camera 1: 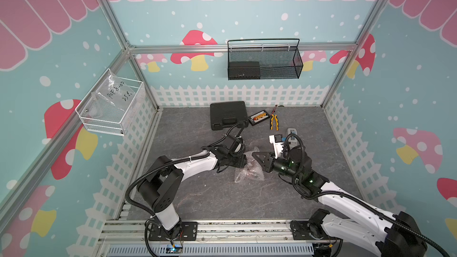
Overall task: Wrap mugs in bubble wrap
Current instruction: Stick the tape on the bubble wrap.
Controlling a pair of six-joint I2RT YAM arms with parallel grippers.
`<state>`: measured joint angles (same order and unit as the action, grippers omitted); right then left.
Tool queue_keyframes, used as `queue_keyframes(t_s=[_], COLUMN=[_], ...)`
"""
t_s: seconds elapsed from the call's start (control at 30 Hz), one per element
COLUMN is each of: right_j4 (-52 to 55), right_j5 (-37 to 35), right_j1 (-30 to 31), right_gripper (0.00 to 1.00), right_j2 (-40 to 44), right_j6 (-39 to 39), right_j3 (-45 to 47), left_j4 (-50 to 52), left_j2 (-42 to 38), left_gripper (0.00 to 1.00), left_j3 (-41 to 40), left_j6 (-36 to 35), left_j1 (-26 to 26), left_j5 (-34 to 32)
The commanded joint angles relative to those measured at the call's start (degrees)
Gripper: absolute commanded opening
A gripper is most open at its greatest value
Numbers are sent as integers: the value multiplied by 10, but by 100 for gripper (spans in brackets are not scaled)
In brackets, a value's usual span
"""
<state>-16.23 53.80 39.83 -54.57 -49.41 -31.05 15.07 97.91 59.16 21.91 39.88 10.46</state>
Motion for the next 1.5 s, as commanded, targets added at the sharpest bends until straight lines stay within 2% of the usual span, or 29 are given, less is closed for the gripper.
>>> queue_keyframes(t_s=[0.0, 0.23, 0.53, 0.63, 0.77, 1.07, 1.27, 1.47], right_j4=[77, 117, 288, 297, 294, 134, -35, -143], right_j5=[-13, -44, -65, -47, -56, -96, -95, -75], right_j1=[19, 68, 70, 70, 70, 55, 6, -6], right_gripper=[0, 0, 0, 0, 0, 0, 0, 0], right_j2=[29, 56, 89, 87, 70, -59, -93, -136], right_j6=[8, -8, 20, 10, 18, 53, 10, -24], right_j3=[5, 5, -34, -37, -49, -43, -4, 16], left_j4=[-3, 2, 8, 9, 10, 3, -3, -14], left_j2=[-14, -15, -17, -18, -20, -26, -29, -32], left_gripper=[55, 55, 55, 55, 55, 55, 55, 55], left_j3=[0, 8, 10, 11, 10, 0, -4, -13], left_j6=[2, -3, -6, -6, -6, -6, -6, -5], left_j1=[4, 4, 4, 4, 4, 4, 4, 5], left_j5=[-8, -13, -19, -22, -21, -16, -2, 7])
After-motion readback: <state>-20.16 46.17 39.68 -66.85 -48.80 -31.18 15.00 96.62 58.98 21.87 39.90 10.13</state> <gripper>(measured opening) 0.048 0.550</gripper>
